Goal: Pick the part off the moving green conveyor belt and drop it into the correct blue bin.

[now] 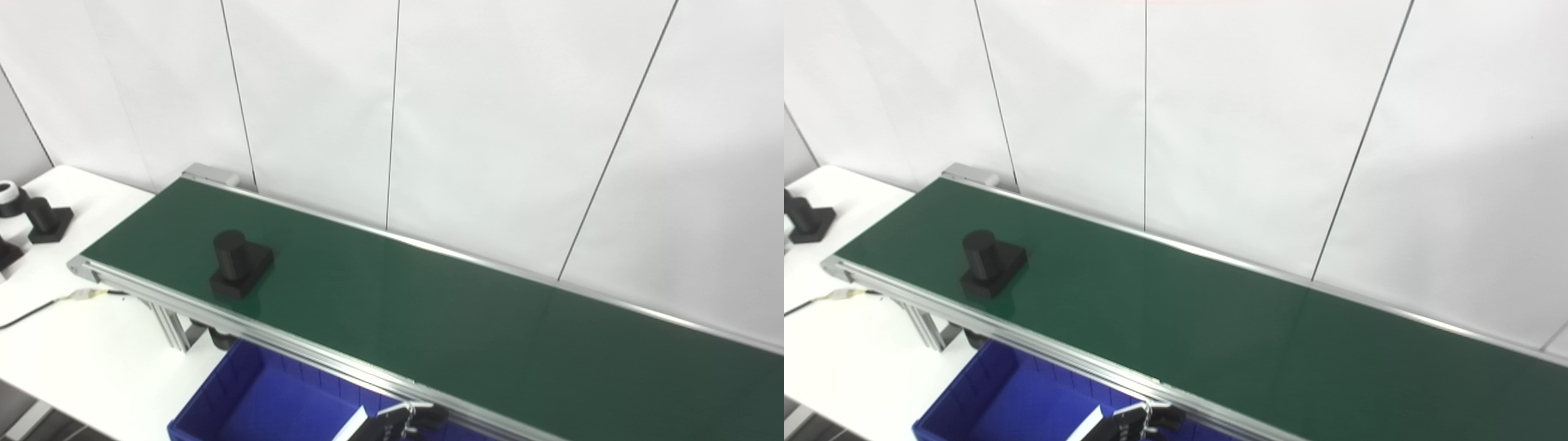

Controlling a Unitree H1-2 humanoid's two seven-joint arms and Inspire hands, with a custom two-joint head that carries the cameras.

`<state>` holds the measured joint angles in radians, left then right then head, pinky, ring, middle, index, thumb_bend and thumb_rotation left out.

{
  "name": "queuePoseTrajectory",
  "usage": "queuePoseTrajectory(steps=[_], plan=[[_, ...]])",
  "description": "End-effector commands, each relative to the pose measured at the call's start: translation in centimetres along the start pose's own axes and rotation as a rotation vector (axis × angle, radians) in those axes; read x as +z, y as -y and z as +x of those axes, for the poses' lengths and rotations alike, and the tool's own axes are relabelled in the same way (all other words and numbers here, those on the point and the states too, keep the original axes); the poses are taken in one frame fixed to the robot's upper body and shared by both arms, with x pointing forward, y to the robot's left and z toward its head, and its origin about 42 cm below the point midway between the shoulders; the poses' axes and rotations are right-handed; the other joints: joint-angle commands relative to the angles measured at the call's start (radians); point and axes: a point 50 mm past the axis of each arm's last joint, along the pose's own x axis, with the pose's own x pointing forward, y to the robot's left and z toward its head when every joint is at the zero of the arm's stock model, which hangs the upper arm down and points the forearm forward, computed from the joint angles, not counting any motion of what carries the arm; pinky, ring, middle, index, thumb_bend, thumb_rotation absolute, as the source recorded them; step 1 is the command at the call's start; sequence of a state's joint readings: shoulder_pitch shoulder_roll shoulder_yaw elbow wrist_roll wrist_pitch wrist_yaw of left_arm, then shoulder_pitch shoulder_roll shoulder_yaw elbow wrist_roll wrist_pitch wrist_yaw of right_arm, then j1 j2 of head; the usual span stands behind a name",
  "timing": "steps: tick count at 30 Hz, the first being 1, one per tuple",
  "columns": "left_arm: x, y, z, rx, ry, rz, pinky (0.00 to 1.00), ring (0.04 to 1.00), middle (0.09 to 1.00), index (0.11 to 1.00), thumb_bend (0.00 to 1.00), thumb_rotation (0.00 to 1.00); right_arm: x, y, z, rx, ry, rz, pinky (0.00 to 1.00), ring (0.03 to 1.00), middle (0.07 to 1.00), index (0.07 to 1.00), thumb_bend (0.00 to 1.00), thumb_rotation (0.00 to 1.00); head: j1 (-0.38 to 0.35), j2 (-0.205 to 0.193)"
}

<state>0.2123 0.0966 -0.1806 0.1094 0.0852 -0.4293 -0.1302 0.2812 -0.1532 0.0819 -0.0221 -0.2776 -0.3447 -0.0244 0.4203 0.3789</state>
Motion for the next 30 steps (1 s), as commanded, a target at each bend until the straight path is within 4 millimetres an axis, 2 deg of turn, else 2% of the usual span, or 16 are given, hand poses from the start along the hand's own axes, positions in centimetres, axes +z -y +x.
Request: queuePoseTrajectory(steps=[1, 7, 13, 19, 26, 30], plan=[[1.0, -0.4, 0.7, 0.012, 0.075, 0.006, 0.7, 0.782, 0.81, 0.775, 1.0, 0.2, 1.7, 0.8, 0.4, -0.034, 0.11, -0.009, 0.92, 0.898, 0.904, 0.985, 0.72, 0.05, -0.001, 0.0], [1.1, -0.6, 0.7, 0.018, 0.077, 0.016, 0.7, 0.781, 0.808, 0.777, 1.0, 0.2, 3.6, 1.5, 0.9, -0.068, 0.147, -0.011, 0.93, 0.893, 0.908, 0.99, 0.72, 0.16, -0.041, 0.015], [1.1, -0.5, 0.8, 0.018, 0.081, 0.0, 0.71, 0.785, 0.805, 0.778, 1.0, 0.18, 5.7, 2.6, 2.7, -0.107, 0.201, -0.036, 0.86, 0.876, 0.897, 0.964, 0.72, 0.29, -0.039, 0.018], [1.3, -0.4, 0.8, 0.02, 0.085, 0.011, 0.71, 0.781, 0.801, 0.776, 1.0, 0.19, 6.9, 3.6, 4.7, -0.113, 0.222, -0.056, 0.86, 0.882, 0.901, 0.954, 0.71, 0.27, -0.038, 0.021], [1.2, -0.3, 0.9, 0.022, 0.085, 0.003, 0.71, 0.783, 0.805, 0.775, 1.0, 0.19, 8.1, 4.6, 7.0, -0.123, 0.237, -0.095, 0.9, 0.892, 0.906, 0.958, 0.68, 0.34, -0.036, 0.016], [1.2, -0.3, 1.1, 0.025, 0.086, 0.013, 0.71, 0.781, 0.804, 0.776, 1.0, 0.19, 8.5, 4.9, 8.3, -0.124, 0.243, -0.113, 0.89, 0.886, 0.908, 0.962, 0.7, 0.4, -0.027, 0.016]])
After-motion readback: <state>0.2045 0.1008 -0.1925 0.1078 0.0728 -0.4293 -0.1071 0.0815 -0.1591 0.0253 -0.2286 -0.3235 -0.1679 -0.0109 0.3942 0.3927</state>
